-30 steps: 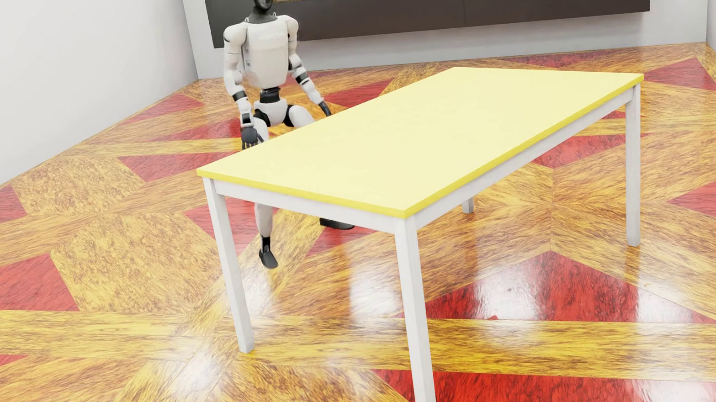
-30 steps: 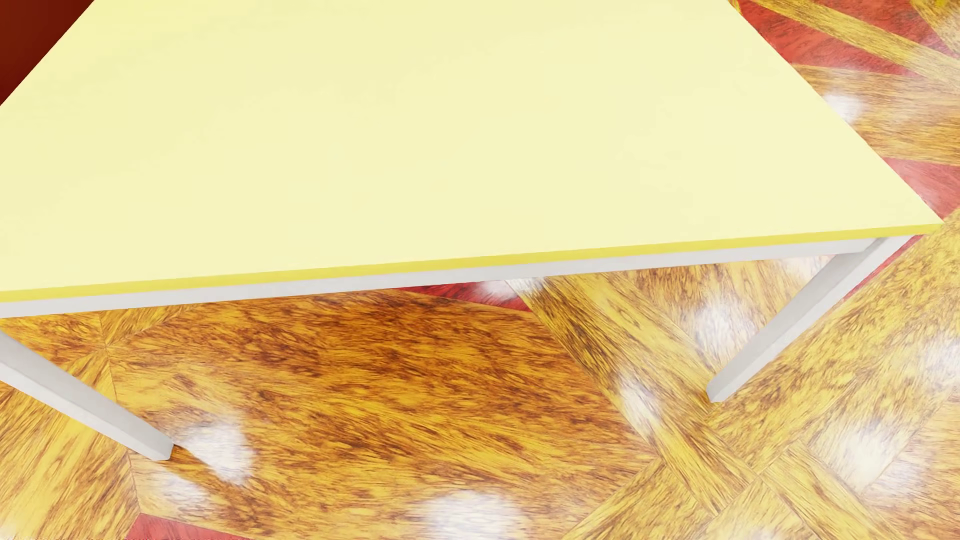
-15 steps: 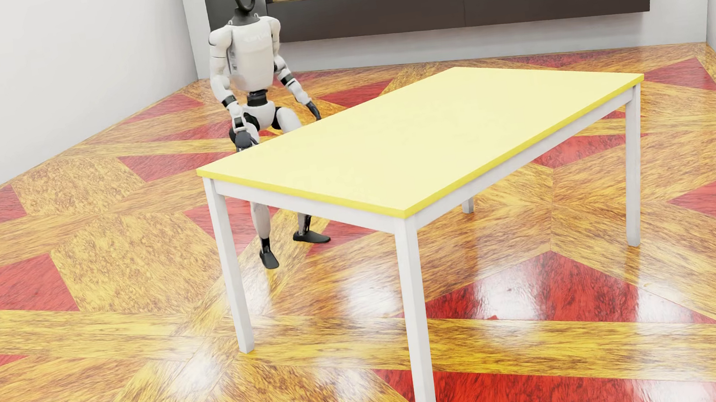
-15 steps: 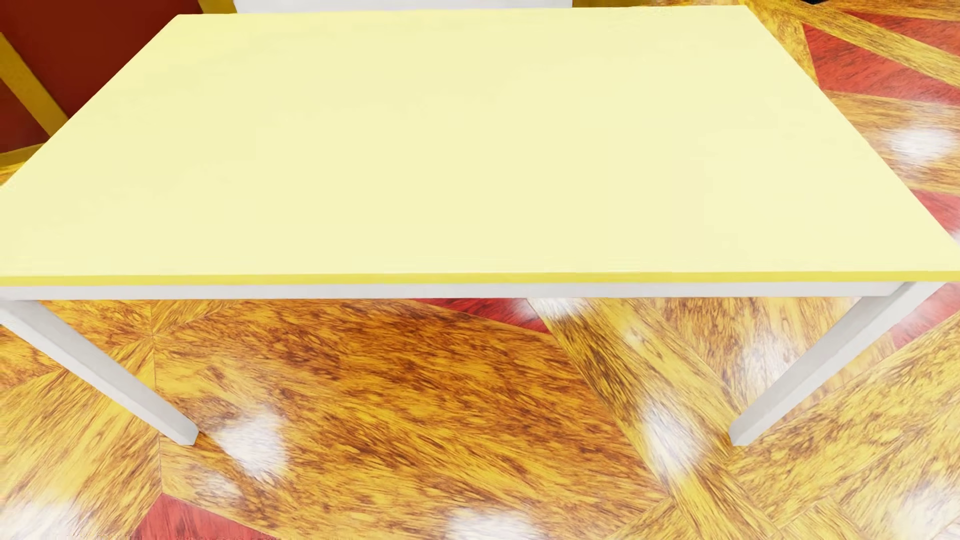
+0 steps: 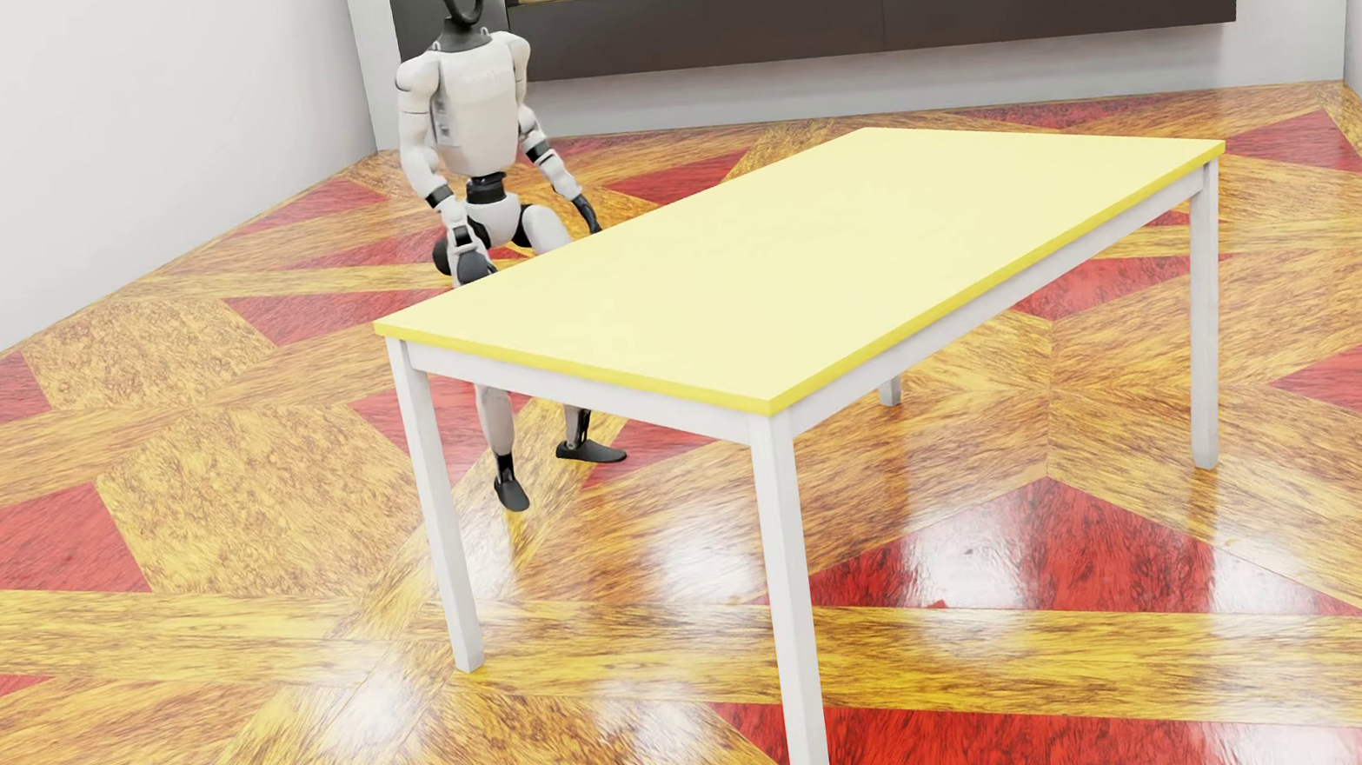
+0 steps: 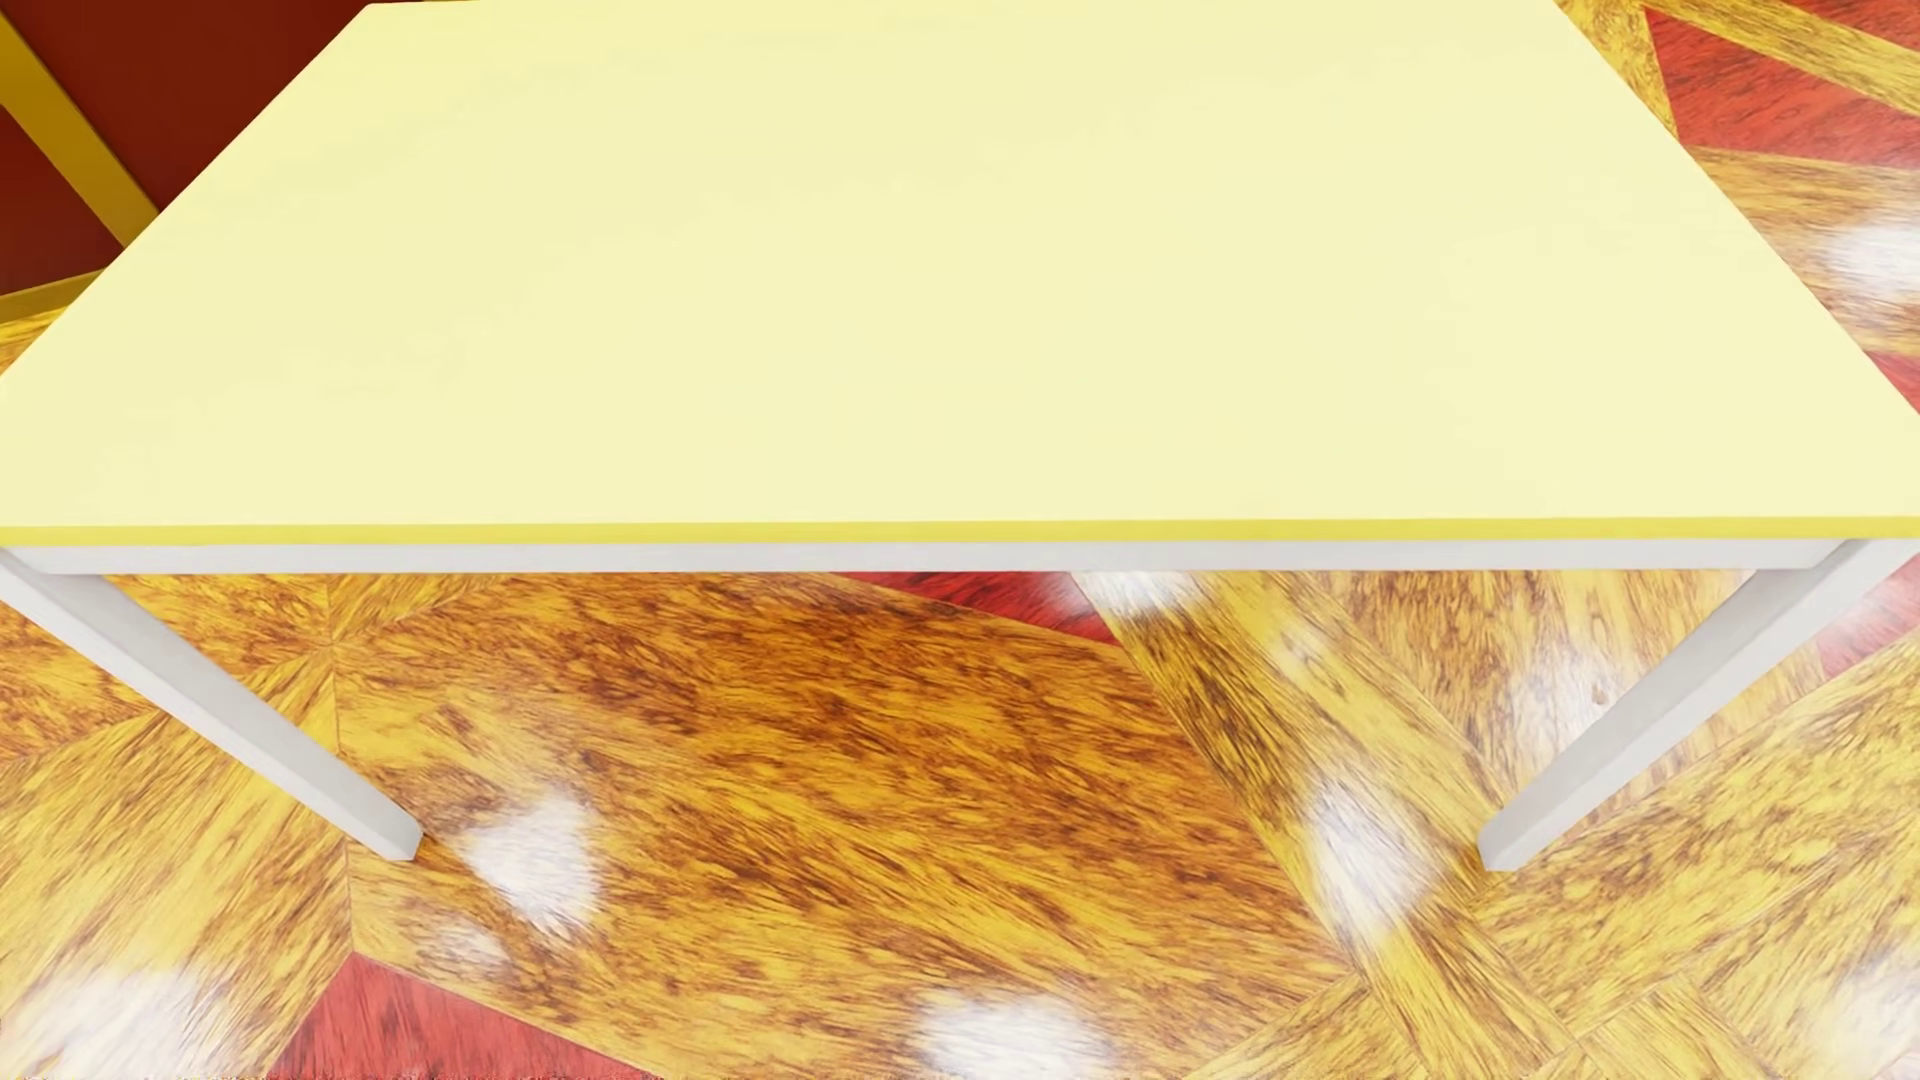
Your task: Move towards the yellow table
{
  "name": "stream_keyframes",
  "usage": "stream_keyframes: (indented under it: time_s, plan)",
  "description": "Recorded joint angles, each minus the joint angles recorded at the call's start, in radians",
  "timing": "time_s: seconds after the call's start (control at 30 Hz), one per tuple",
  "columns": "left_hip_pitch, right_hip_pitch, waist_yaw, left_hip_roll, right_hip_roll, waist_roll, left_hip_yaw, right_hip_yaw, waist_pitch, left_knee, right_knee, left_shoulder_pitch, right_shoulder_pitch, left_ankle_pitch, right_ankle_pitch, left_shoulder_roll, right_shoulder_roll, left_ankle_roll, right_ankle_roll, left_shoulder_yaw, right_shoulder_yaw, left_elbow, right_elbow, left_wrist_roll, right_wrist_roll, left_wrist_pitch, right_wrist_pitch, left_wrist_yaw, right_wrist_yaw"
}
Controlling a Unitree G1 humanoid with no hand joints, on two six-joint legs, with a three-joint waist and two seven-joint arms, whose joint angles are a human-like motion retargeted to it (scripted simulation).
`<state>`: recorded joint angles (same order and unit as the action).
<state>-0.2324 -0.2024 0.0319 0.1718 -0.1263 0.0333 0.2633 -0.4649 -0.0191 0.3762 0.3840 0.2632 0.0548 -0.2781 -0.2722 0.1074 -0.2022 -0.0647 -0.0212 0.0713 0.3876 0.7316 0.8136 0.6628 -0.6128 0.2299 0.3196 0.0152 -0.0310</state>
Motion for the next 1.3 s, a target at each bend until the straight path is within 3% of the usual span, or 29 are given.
stream_keyframes:
  time_s: [0.3, 0.6, 0.73, 0.93, 1.3]
  plan:
    - [-0.048, -0.056, 0.006, 0.023, 0.003, 0.005, -0.001, 0.018, 0.011, 0.059, 0.075, -0.007, -0.027, -0.034, -0.038, -0.009, -0.013, 0.015, -0.023, -0.011, 0.035, -0.028, 0.025, -0.004, 0.005, -0.011, 0.009, 0.015, 0.012]
    - [-0.129, -0.068, 0.011, 0.077, 0.03, 0.016, -0.037, 0.051, 0.023, 0.259, 0.116, -0.004, -0.025, -0.025, -0.057, -0.009, 0.009, -0.022, -0.021, 0.0, 0.061, -0.044, 0.033, -0.019, 0.017, -0.007, 0.02, 0.022, 0.012]
    - [-0.051, -0.043, 0.008, 0.056, 0.023, 0.017, 0.012, 0.049, 0.016, 0.134, 0.081, -0.009, -0.003, -0.057, -0.04, -0.017, 0.005, -0.001, -0.006, -0.01, 0.057, -0.028, 0.026, -0.012, 0.029, -0.005, 0.018, 0.018, 0.004]
    - [0.001, -0.004, 0.007, -0.012, -0.022, 0.0, 0.003, 0.021, 0.012, 0.033, 0.037, -0.024, 0.017, -0.033, -0.016, -0.025, -0.001, 0.018, 0.021, -0.01, 0.066, -0.038, 0.033, -0.014, 0.034, -0.016, 0.026, 0.028, 0.019]
    - [-0.026, 0.013, 0.017, -0.063, -0.079, -0.014, -0.024, -0.008, 0.014, 0.079, 0.031, -0.007, -0.031, -0.055, -0.009, -0.033, -0.005, 0.039, 0.061, 0.006, 0.088, -0.03, 0.011, -0.016, 0.028, -0.004, 0.019, 0.021, 0.013]
